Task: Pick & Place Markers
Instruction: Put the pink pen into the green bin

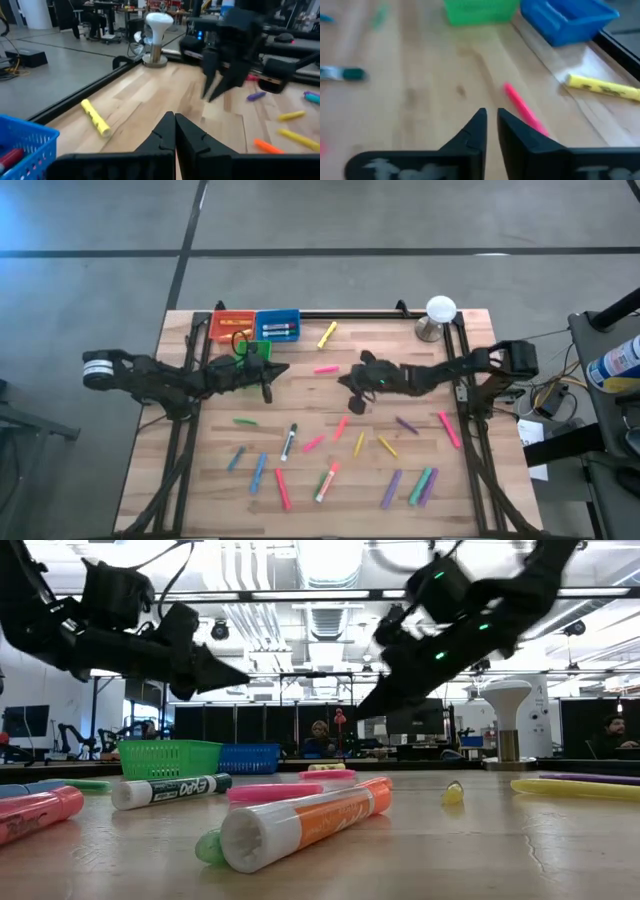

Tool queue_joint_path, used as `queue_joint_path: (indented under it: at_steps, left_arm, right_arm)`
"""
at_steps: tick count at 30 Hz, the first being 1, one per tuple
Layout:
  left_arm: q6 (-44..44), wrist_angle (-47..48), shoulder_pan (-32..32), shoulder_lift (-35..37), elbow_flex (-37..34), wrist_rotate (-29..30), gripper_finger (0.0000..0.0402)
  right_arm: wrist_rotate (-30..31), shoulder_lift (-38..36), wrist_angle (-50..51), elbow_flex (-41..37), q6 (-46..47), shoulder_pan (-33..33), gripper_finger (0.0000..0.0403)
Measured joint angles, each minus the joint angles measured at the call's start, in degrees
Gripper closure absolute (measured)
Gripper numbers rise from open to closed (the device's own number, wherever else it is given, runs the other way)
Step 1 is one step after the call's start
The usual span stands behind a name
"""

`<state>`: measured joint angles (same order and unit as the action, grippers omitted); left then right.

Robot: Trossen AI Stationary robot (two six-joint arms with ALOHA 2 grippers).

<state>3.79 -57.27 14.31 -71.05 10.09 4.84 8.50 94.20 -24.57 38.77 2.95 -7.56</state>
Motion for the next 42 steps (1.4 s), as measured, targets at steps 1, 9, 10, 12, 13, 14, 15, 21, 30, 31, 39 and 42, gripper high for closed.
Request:
queue_joint_path:
  at_steps: [1,9,10,12,13,14,15,21,30,31,39,42]
  left_arm:
    - [-0.23,0.04,0.00,-0.19,-0.13,0.00,0.0401]
    - [-0.32,0.20,-0.07,-0.89,-0.50,-1.20,0.0401]
    - [-0.32,0.24,-0.09,-0.97,-0.62,-1.20,0.0401]
    - [-0.30,0.45,-0.12,-1.03,-0.85,-1.28,0.0401]
    - [-0.26,0.28,-0.11,-1.18,-0.83,-1.33,0.0401]
    - [-0.24,0.34,-0.11,-1.20,-0.85,-1.35,0.0401]
    - [-0.22,0.47,-0.11,-1.19,-0.91,-1.35,0.0401]
    - [0.74,0.50,-0.11,-1.22,-0.90,-1.36,0.0401]
    - [6.65,8.07,-0.11,-1.36,1.40,-1.40,0.0401]
    - [6.96,10.20,-0.11,-1.36,2.16,-1.40,0.0400]
    - [7.67,27.58,-0.31,-1.63,9.86,-5.13,0.0354]
    - [7.66,33.08,-0.82,-1.86,12.89,-5.48,0.0331]
  right_arm:
    - [-0.52,1.01,2.43,1.31,-0.72,-1.12,0.0351]
    - [-5.92,9.91,16.44,12.36,-5.56,-8.00,0.0268]
    - [-5.98,10.76,18.05,13.55,-6.28,-8.55,0.0261]
    - [-5.99,12.30,19.86,15.73,-7.48,-9.39,0.0250]
    - [-5.99,12.91,21.33,16.57,-7.90,-9.70,0.0247]
    - [-6.01,13.60,22.53,17.54,-8.06,-9.92,0.0245]
    - [-6.02,14.41,22.96,18.50,-8.28,-10.04,0.0246]
    - [-7.18,18.77,26.37,22.83,-9.18,-10.09,0.0277]
    - [-6.76,19.64,31.17,26.26,-10.54,-8.67,0.0377]
    - [-6.75,19.05,31.81,26.19,-10.83,-8.22,0.0378]
    - [-2.37,12.57,31.90,24.47,-17.11,-1.43,0.0374]
    - [0.62,11.72,31.92,24.61,-20.62,2.03,0.0374]
